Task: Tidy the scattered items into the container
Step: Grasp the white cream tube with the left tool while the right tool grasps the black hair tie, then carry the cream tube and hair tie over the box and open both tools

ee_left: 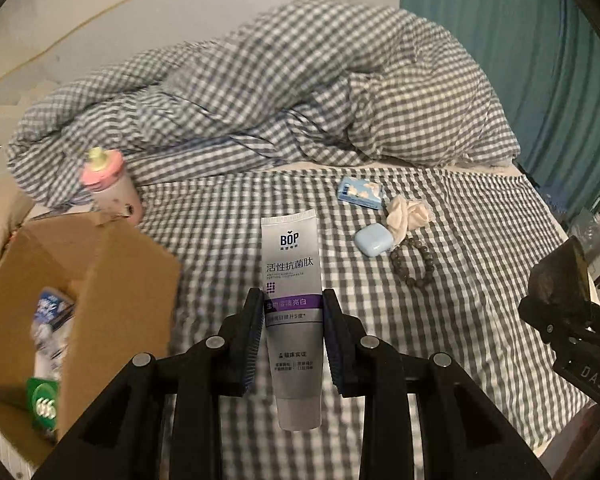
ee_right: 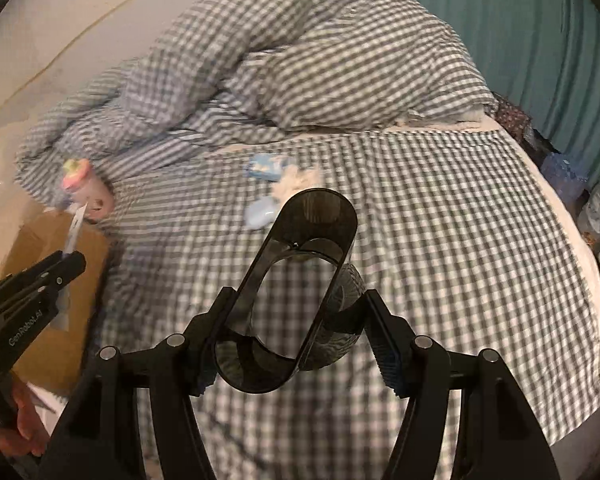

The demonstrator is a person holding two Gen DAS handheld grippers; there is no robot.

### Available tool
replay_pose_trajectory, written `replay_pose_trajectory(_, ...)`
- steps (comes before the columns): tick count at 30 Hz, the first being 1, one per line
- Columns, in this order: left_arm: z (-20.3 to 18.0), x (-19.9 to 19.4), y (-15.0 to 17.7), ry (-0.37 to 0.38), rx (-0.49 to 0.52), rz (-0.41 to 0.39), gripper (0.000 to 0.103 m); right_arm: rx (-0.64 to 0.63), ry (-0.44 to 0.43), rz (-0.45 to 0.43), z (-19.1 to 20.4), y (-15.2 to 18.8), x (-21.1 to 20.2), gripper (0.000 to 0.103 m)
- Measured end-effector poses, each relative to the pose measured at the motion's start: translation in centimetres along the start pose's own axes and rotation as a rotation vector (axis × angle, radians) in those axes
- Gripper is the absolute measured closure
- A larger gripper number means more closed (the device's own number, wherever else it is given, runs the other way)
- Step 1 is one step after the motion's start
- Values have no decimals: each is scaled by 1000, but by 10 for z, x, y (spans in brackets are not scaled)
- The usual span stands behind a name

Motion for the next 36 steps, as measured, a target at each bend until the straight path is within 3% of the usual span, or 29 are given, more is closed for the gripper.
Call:
replay_pose_trajectory(7, 60, -58, -3, -54, -61, -72, 74, -84, -96, -11, 82, 7, -22, 40)
replay_pose_trajectory(14, 161, -95, -7, -151, -152, -117, 74, -206, -224, -48, 209, -10, -34, 40)
replay_pose_trajectory(19, 229, -92, 12, -217, -214, -90, 74, -270, -343, -16, 305, -16, -16, 40)
replay_pose_trajectory(22, 264, -72, 33, -238, -251, -35, 74, -282, -385, 42, 345, -9, 12, 40)
replay_pose_trajectory(26, 282, -48, 54, -229, -277, 19, 74, -309, -390, 97, 377, 2, 51, 40)
replay_pose_trajectory(27, 283, -42, 57, -223, -280, 29, 70, -317, -390, 109, 383, 5, 59, 36)
replay_pose_trajectory(28, 282, -38, 59, -218, -281, 37, 64, -324, -391, 126, 386, 8, 65, 24)
replay_pose_trajectory(30, 282, -27, 65, -223, -274, 67, 14, -315, -374, 140, 388, 12, 75, 14)
replay_pose_trajectory(36, 275, -24, 56, -223, -250, 35, 10, -274, -338, 90, 354, -2, 71, 14)
Point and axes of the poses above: each gripper's, at about its wrist camera, not at the fingertips, and x roughly the way its jaws point, z to its left, y to its underside, the point moved 10 cm from there along x, roughly the way its jaws point, and after that the axes turned 11 degrees about -z, right-handed, at the moved point
